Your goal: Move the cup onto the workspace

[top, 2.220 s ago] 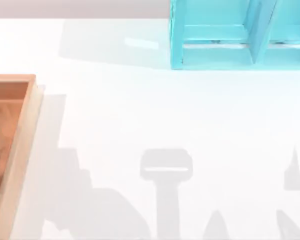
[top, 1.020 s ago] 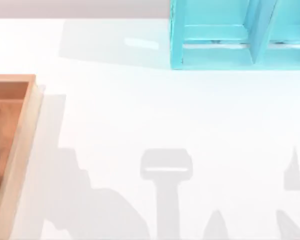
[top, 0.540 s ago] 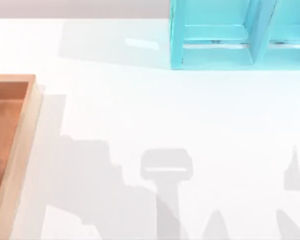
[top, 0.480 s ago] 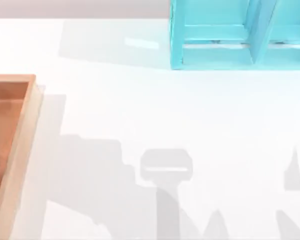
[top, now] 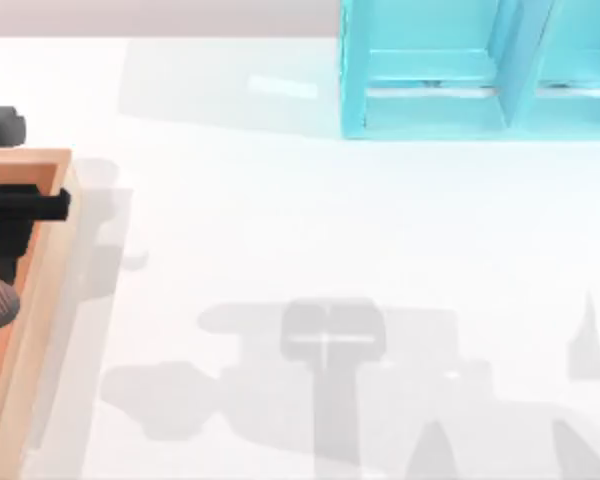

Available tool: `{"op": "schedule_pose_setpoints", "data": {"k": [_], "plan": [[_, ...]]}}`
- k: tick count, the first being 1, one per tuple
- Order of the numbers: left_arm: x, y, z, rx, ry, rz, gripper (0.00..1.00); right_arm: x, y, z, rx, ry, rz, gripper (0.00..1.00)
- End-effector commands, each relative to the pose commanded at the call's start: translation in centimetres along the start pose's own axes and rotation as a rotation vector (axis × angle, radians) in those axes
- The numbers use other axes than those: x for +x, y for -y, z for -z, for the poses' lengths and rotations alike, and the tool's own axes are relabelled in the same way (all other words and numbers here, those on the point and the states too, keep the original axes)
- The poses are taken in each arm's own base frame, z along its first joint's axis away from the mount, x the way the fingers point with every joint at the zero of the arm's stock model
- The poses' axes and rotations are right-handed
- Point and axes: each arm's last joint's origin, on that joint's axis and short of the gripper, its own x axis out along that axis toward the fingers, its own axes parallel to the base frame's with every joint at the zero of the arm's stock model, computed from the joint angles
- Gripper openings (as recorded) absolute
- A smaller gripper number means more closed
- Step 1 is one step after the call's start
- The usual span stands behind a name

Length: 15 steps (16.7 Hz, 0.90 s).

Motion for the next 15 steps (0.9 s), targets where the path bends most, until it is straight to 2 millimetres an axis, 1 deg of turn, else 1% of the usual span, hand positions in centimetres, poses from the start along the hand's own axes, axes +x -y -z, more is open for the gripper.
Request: {"op": "schedule_pose_setpoints", "data": {"k": [5,7,9,11,13,15], "plan": [[0.1,0.0,0.0,0.000,-0.006,0.000,0.00,0.0,0.0,0.0,0.000,0.000,0.000,1.00],[0.1,1.0,0.0,-0.001,-0.010,-0.001,0.00,0.0,0.0,0.0,0.000,0.000,0.000,1.00],[0.1,3.1,0.1,0.000,-0.016,-0.004,0.00,0.0,0.0,0.0,0.000,0.000,0.000,1.00],[0.1,6.3,0.8,0.006,-0.022,-0.008,0.00,0.0,0.0,0.0,0.000,0.000,0.000,1.00],[0.2,10.0,2.2,0.011,-0.031,-0.014,0.00,0.0,0.0,0.0,0.000,0.000,0.000,1.00],[0.3,13.7,4.4,0.012,-0.038,-0.021,0.00,0.0,0.0,0.0,0.000,0.000,0.000,1.00]]}}
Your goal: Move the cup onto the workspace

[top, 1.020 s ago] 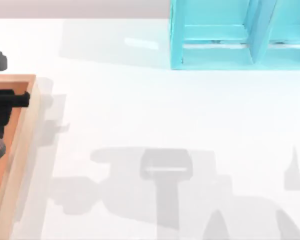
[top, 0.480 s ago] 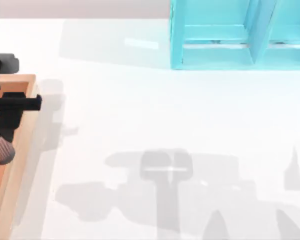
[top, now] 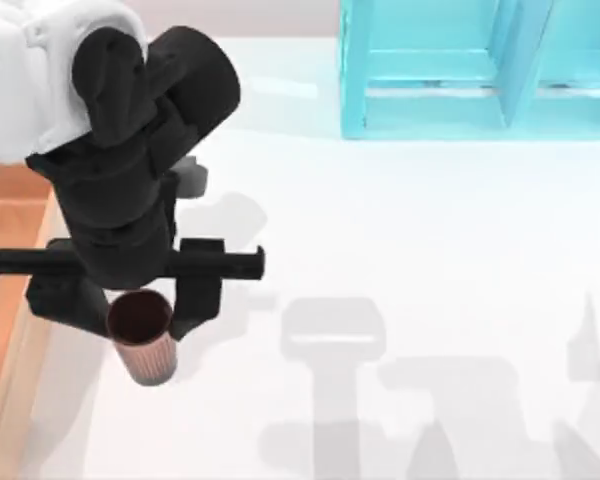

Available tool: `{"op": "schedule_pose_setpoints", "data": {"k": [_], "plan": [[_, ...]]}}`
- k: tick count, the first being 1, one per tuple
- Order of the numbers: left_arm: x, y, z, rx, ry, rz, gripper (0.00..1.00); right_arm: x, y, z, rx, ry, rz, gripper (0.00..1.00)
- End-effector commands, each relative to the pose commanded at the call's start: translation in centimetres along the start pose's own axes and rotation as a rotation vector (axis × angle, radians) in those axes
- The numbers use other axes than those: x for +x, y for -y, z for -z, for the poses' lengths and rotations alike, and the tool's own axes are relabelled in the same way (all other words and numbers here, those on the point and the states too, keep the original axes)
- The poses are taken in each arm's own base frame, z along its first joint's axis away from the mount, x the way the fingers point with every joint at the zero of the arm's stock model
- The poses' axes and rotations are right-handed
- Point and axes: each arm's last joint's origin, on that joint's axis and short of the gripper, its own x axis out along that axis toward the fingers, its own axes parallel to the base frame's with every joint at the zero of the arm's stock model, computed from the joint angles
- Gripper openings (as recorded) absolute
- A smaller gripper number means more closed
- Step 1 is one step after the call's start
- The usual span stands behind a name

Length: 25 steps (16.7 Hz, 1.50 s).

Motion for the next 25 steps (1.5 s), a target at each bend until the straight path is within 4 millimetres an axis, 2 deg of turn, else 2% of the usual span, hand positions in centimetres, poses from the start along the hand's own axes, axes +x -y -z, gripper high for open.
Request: {"op": "schedule_pose_setpoints", "data": {"k": [2,4,6,8,15,21,25], "plan": [[0.1,3.3,2.6,-0.004,-0.001,-0.005,0.00,0.0,0.0,0.0,0.000,0.000,0.000,1.00],[0.0,5.7,5.2,-0.012,0.007,-0.004,0.00,0.0,0.0,0.0,0.000,0.000,0.000,1.00],[-0.1,7.2,7.4,-0.013,0.021,0.004,0.00,0.0,0.0,0.0,0.000,0.000,0.000,1.00],[-0.2,7.9,8.7,-0.013,0.032,0.013,0.00,0.0,0.0,0.0,0.000,0.000,0.000,1.00],[0.2,8.0,8.9,-0.015,0.034,0.014,0.00,0.0,0.0,0.0,0.000,0.000,0.000,1.00],[5.5,8.1,8.9,-0.012,0.037,0.020,0.00,0.0,0.0,0.0,0.000,0.000,0.000,1.00],[6.3,8.1,9.0,-0.013,0.035,0.016,0.00,0.0,0.0,0.0,0.000,0.000,0.000,1.00]]}}
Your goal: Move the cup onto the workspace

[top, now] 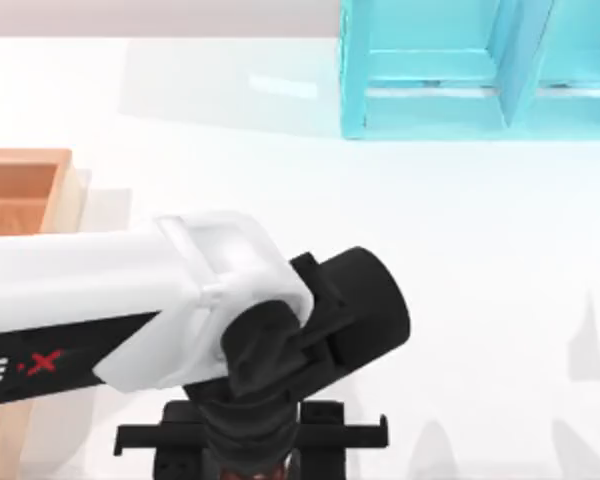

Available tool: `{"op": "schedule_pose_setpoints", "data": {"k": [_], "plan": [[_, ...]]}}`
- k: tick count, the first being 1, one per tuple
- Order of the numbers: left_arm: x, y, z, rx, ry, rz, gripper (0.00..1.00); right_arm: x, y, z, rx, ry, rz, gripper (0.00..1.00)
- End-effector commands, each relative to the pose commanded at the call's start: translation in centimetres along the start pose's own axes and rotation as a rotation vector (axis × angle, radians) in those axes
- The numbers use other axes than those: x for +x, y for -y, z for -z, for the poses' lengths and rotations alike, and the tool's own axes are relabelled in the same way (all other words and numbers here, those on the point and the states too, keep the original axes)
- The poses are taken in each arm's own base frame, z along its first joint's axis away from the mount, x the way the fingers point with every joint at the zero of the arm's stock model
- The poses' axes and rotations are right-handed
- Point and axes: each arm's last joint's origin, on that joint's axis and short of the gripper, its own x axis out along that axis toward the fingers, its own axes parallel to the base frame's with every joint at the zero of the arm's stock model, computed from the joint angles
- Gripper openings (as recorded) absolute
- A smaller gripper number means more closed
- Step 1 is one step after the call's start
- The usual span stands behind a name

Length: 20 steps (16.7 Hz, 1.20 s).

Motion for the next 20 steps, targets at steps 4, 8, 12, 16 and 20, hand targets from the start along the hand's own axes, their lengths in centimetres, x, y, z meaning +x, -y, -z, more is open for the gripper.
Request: {"op": "schedule_pose_setpoints", "data": {"k": [4,8,12,16,20], "plan": [[0.00,0.00,0.00,0.000,0.000,0.000,0.23,0.00,0.00,0.00,0.000,0.000,0.000,1.00],[0.00,0.00,0.00,0.000,0.000,0.000,0.53,0.00,0.00,0.00,0.000,0.000,0.000,1.00],[0.00,0.00,0.00,0.000,0.000,0.000,0.83,0.00,0.00,0.00,0.000,0.000,0.000,1.00],[0.00,0.00,0.00,0.000,0.000,0.000,1.00,0.00,0.00,0.00,0.000,0.000,0.000,1.00],[0.00,0.00,0.00,0.000,0.000,0.000,1.00,0.00,0.00,0.00,0.000,0.000,0.000,1.00]]}}
